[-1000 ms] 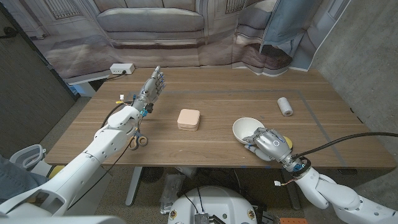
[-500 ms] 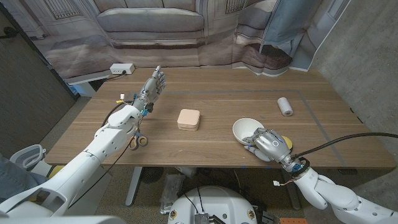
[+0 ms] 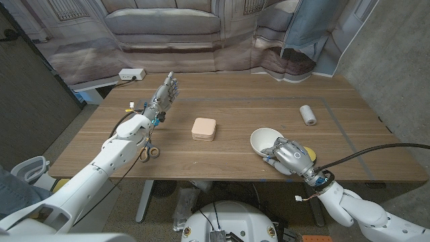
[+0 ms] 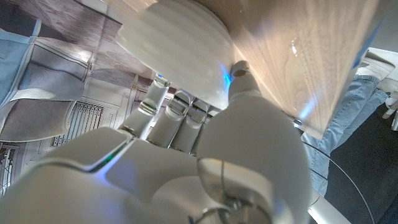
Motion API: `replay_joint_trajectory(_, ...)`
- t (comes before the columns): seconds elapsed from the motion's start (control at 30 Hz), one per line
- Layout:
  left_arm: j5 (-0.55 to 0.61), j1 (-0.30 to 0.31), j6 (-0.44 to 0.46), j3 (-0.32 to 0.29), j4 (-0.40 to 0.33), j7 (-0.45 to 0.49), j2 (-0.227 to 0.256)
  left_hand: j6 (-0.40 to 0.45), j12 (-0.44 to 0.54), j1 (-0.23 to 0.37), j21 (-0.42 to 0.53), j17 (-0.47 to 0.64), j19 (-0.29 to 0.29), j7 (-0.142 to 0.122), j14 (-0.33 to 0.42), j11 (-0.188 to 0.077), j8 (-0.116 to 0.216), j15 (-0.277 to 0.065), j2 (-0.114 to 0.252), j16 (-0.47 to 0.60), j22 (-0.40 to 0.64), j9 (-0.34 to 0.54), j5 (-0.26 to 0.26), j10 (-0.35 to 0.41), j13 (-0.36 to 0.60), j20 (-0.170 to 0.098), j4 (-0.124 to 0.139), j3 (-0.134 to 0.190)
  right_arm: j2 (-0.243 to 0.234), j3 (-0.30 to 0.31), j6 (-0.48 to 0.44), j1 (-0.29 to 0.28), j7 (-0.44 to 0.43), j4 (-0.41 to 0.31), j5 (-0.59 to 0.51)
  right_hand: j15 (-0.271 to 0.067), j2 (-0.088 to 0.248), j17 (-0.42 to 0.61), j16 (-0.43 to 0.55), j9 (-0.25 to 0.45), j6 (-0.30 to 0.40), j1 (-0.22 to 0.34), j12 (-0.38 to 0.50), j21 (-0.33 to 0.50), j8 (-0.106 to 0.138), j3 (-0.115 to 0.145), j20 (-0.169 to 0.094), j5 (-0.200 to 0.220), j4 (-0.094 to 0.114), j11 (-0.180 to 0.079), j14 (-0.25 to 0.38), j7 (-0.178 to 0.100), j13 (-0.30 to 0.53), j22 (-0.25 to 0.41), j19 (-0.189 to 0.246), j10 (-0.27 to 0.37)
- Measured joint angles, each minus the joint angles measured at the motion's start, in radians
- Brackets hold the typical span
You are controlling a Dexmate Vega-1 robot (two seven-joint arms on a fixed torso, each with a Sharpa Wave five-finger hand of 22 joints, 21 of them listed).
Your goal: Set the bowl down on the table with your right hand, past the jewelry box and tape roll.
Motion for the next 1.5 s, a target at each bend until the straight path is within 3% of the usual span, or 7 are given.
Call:
replay_joint_trajectory(0.03,0.0,0.0,0.0,0.0,0.0,0.0,0.0,0.0,0.0,0.0,0.0,0.0,0.0,0.0,0.0,0.0,0.0,0.0,0.0,0.0,0.0,0.0,0.0,0.0,0.0,0.0,0.0,0.0,0.0,0.0,0.0,0.0,0.005,0.0,0.003,-0.003,-0.007,-0.003,-0.004,-0.003,-0.003,-0.017,0.0,-0.016,0.0,0.027,0.0,0.0,0.023,0.001,-0.006,-0.003,0.0,0.0,0.007,-0.009)
replay_joint_trajectory(0.13,-0.001,0.0,-0.003,-0.001,0.0,-0.003,0.0,0.0,0.0,0.0,0.0,0.0,0.0,0.0,0.0,0.0,0.0,0.0,0.0,0.0,0.0,0.0,0.0,0.0,0.0,0.0,0.0,0.0,-0.005,0.003,0.0,-0.004,0.014,-0.007,0.008,0.002,-0.021,-0.009,-0.008,-0.01,-0.011,-0.061,0.0,-0.054,0.0,0.06,-0.003,0.0,0.041,0.003,-0.032,-0.011,-0.005,0.001,0.018,-0.032)
replay_joint_trajectory(0.27,-0.002,0.0,-0.004,-0.001,0.004,-0.006,0.0,0.0,0.0,0.0,0.0,0.0,0.0,0.0,0.0,0.0,0.0,0.0,0.0,0.0,0.0,0.0,0.0,0.0,0.0,0.0,0.0,0.0,-0.01,0.006,-0.004,-0.008,0.024,-0.013,0.013,0.017,-0.05,-0.03,-0.025,-0.017,0.018,-0.105,0.0,-0.104,-0.014,0.08,-0.004,0.007,0.04,0.003,-0.069,-0.061,-0.006,0.003,0.025,-0.062)
replay_joint_trajectory(0.4,-0.002,-0.004,-0.006,-0.001,0.011,-0.009,-0.001,0.0,0.0,0.0,0.0,0.0,0.0,0.0,0.0,0.0,0.0,0.0,0.0,0.0,0.0,0.0,0.0,0.0,0.0,0.0,0.0,0.0,-0.015,0.011,-0.013,-0.015,0.038,-0.023,0.016,0.039,-0.057,-0.044,-0.047,-0.016,-0.003,-0.149,0.0,-0.133,-0.027,0.091,-0.004,0.013,0.043,0.002,-0.112,-0.065,-0.01,0.003,0.024,-0.105)
replay_joint_trajectory(1.03,-0.003,-0.015,-0.007,0.003,0.021,-0.022,-0.001,0.0,0.0,0.004,0.0,0.0,0.0,0.0,0.0,0.0,0.0,0.0,0.004,0.0,0.0,0.0,0.0,0.0,0.0,0.0,0.002,-0.007,-0.03,0.035,-0.058,-0.041,0.096,-0.063,0.023,0.098,-0.117,-0.088,-0.078,-0.013,-0.165,-0.248,-0.008,-0.188,-0.061,0.083,0.003,0.031,0.07,0.013,-0.247,-0.066,-0.015,0.003,-0.037,-0.271)
replay_joint_trajectory(1.3,-0.003,-0.023,-0.004,0.006,0.032,-0.029,-0.003,0.0,0.0,0.004,0.0,0.0,0.0,0.0,0.0,0.0,0.0,0.0,0.004,0.0,0.0,0.0,0.0,0.0,0.0,0.0,0.002,-0.007,-0.037,0.045,-0.07,-0.049,0.117,-0.078,0.034,0.129,-0.167,-0.091,-0.086,-0.016,-0.291,-0.298,-0.014,-0.215,-0.068,0.057,0.002,0.064,0.081,0.023,-0.359,-0.064,-0.015,0.003,-0.046,-0.388)
replay_joint_trajectory(1.5,-0.003,-0.028,-0.003,0.009,0.041,-0.037,-0.007,0.0,0.0,0.004,0.0,0.0,0.0,0.0,0.0,0.0,0.004,0.0,0.004,0.0,0.0,0.0,0.0,0.0,0.0,0.0,0.002,-0.007,-0.046,0.056,-0.078,-0.059,0.127,-0.09,0.04,0.141,-0.173,-0.091,-0.086,-0.016,-0.318,-0.318,-0.014,-0.22,-0.068,0.049,0.002,0.071,0.089,0.034,-0.371,-0.064,-0.015,0.003,-0.046,-0.405)
